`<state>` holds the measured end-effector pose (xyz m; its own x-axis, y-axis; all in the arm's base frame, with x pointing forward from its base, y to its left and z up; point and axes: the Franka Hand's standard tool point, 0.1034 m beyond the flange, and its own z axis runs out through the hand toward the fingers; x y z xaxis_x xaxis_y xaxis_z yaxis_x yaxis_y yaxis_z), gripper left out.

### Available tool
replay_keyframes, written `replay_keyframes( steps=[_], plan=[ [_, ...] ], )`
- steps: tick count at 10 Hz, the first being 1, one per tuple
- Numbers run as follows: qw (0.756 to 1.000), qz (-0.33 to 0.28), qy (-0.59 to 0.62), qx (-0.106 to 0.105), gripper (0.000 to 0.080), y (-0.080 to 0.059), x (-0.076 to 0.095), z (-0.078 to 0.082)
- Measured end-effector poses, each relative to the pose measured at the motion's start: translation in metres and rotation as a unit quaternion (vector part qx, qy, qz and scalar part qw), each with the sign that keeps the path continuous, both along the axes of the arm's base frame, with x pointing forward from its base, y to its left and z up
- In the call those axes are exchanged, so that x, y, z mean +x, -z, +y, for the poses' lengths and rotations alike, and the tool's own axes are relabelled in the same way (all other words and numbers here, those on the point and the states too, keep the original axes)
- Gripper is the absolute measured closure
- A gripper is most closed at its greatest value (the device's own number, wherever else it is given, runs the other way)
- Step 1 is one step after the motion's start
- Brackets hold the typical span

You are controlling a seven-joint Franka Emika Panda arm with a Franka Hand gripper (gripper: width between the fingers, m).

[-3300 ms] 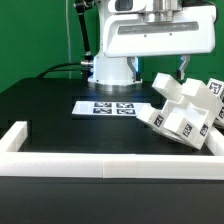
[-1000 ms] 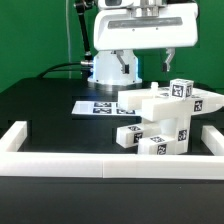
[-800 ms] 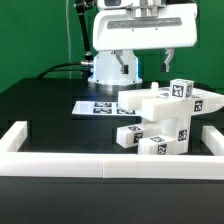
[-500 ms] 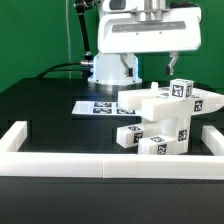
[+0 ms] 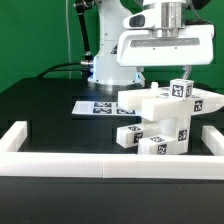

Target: Assemble chair

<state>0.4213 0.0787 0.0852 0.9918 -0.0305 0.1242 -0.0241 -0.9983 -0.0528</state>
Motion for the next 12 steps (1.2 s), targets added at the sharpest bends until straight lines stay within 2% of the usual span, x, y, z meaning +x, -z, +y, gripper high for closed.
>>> replay_keyframes(
  steps=[2,5,10,12],
  plan=[
    [1.000,0.000,0.000,0.000,0.0150,0.000,0.000,0.000],
    [1.000,0.002,-0.013,-0.004,0.0150,0.004,-0.009,-0.011],
    [1.000,0.007,-0.009,-0.019,0.0150,0.032,-0.023,-0.018],
    [1.000,0.011,-0.009,-0.021,0.0150,0.037,-0.026,-0.018]
  ],
)
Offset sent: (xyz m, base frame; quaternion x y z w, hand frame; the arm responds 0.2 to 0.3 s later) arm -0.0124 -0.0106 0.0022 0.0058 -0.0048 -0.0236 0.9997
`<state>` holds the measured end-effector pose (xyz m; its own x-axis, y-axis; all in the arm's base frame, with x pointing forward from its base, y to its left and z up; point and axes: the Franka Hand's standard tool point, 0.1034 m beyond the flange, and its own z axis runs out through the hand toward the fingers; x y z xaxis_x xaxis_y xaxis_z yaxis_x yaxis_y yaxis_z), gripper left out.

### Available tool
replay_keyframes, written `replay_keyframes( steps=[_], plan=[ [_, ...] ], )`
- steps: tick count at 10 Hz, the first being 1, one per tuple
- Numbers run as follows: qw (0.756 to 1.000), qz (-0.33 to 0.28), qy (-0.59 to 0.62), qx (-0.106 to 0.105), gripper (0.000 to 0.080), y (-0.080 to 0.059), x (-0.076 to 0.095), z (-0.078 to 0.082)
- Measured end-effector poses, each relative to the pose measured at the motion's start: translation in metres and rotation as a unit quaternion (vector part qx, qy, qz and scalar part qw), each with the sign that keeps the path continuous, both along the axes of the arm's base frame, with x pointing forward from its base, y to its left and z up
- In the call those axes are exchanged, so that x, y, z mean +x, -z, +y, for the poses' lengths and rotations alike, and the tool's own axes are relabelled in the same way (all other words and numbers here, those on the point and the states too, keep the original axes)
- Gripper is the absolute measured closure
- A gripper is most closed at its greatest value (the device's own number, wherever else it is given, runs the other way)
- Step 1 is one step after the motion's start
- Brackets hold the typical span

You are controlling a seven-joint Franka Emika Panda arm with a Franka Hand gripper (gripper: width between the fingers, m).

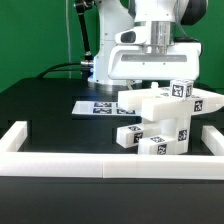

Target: Assemble chair

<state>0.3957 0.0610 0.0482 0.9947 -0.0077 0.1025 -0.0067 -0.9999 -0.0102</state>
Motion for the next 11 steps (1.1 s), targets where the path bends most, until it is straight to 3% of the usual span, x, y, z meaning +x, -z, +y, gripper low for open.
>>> replay_keyframes(
  steps=[4,7,11],
  plan=[
    [1.000,0.000,-0.010,-0.001,0.0150,0.0000,-0.0001,0.0000],
    [0.994,0.004,-0.110,-0.012,0.0150,0.0057,0.0019,-0.0045],
    [0.994,0.005,-0.106,-0.012,0.0150,0.0062,0.0022,-0.0068]
  ],
)
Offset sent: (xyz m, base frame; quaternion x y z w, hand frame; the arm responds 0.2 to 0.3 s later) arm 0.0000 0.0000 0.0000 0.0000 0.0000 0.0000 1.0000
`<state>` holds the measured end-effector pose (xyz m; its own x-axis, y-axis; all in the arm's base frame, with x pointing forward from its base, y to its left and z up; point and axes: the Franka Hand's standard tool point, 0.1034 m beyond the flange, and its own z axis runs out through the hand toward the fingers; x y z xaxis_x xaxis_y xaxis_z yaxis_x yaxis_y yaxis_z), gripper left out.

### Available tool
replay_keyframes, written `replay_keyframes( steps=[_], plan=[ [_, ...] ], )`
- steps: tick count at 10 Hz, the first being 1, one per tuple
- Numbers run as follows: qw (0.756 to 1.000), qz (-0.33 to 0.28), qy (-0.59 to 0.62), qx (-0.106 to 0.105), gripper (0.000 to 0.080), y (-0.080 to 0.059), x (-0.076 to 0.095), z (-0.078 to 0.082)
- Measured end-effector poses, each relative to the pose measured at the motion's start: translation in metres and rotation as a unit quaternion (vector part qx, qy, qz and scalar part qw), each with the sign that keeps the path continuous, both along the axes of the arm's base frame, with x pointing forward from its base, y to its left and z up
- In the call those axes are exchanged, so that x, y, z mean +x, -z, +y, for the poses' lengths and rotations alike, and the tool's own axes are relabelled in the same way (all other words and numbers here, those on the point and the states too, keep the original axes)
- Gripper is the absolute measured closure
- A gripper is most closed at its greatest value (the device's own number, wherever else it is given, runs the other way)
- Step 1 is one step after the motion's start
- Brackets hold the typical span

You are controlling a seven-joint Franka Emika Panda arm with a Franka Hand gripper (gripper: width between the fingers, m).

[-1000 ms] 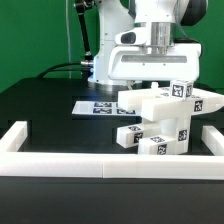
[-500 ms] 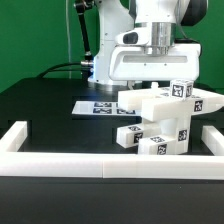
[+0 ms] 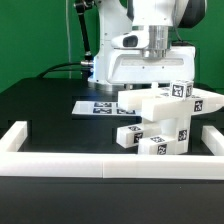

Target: Assemble chair

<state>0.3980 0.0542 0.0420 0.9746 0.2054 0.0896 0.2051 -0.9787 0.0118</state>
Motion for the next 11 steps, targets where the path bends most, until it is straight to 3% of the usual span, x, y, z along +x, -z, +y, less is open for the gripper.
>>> replay_keyframes(
  steps=[5,7,11],
  plan=[
    [0.999,-0.010,-0.050,-0.005,0.0150,0.007,-0.002,0.011],
    [0.998,-0.009,-0.056,-0.007,0.0150,0.010,0.000,0.005],
    [0.998,-0.007,-0.054,-0.007,0.0150,0.011,-0.002,0.007]
  ],
)
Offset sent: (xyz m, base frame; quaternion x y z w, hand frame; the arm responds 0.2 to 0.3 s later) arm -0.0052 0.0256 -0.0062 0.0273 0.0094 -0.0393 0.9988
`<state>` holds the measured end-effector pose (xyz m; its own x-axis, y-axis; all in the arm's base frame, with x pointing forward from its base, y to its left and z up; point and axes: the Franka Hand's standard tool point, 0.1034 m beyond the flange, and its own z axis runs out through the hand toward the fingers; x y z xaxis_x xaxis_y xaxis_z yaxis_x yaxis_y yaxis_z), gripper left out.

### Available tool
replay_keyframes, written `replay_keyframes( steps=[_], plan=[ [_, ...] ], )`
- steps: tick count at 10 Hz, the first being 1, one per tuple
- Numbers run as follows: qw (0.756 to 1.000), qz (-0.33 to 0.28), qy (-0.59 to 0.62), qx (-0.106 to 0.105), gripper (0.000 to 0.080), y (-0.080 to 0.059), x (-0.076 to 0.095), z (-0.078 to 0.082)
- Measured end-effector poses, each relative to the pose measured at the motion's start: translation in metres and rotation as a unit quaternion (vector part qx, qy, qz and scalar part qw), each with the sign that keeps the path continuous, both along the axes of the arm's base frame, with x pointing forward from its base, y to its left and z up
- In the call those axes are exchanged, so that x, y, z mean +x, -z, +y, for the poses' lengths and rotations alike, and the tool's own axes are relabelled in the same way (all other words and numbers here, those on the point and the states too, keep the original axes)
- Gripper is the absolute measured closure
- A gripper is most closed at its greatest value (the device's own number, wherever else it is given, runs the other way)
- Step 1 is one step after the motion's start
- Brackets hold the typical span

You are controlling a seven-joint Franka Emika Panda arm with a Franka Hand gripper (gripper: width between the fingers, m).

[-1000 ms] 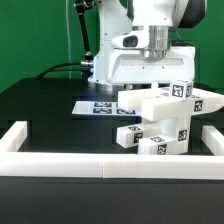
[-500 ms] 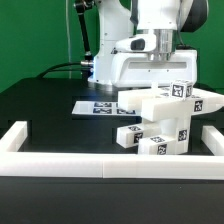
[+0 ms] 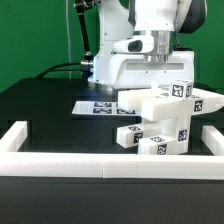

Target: Assemble chair

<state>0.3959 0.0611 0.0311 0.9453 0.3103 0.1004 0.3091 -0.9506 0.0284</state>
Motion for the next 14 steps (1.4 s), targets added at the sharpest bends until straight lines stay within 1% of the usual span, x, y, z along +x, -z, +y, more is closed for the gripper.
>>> replay_keyframes(
  steps=[2,4,6,10,14],
  plan=[
    [1.000,0.003,-0.006,0.002,0.0150,0.002,-0.004,0.010],
    [1.000,0.004,-0.008,0.003,0.0150,0.003,-0.005,0.015],
    [1.000,0.009,-0.008,0.000,0.0150,0.010,-0.006,0.013],
    [1.000,0.016,-0.008,-0.002,0.0150,0.021,-0.005,0.014],
    [1.000,0.020,-0.007,-0.003,0.0150,0.026,-0.005,0.012]
  ],
)
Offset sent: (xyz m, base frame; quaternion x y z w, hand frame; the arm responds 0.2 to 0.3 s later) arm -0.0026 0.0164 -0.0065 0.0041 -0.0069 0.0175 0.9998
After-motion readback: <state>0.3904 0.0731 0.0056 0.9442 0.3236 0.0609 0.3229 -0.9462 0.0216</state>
